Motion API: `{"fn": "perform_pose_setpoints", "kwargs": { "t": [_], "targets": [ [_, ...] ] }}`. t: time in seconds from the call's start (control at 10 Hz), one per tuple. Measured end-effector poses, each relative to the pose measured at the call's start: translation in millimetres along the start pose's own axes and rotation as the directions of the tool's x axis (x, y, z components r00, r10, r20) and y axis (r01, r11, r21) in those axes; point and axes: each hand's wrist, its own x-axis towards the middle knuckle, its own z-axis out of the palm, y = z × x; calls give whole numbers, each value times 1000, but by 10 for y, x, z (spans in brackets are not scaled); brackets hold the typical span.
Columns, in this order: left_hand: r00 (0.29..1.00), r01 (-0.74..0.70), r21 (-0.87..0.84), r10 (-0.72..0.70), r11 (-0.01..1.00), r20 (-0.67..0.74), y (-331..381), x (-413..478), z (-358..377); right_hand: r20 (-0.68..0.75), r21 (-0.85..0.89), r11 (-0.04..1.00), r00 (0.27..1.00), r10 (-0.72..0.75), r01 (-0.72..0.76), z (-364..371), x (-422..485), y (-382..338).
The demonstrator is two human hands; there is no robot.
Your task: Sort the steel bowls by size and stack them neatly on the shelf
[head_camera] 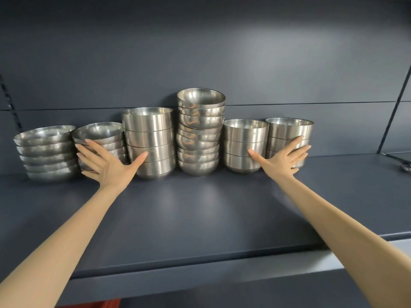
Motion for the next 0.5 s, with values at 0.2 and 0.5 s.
{"fn": "perform_pose_setpoints", "kwargs": {
  "t": [0.2,0.5],
  "targets": [
    [1000,-3,-1,3,1000,0,3,-45,-26,-4,-50,998,1000,27,-27,-38,-7,29],
    [1000,12,121,-11,993,-9,72,9,-247,-6,-227,951,977,-215,208,-65,-236,-47]
  ]
}}
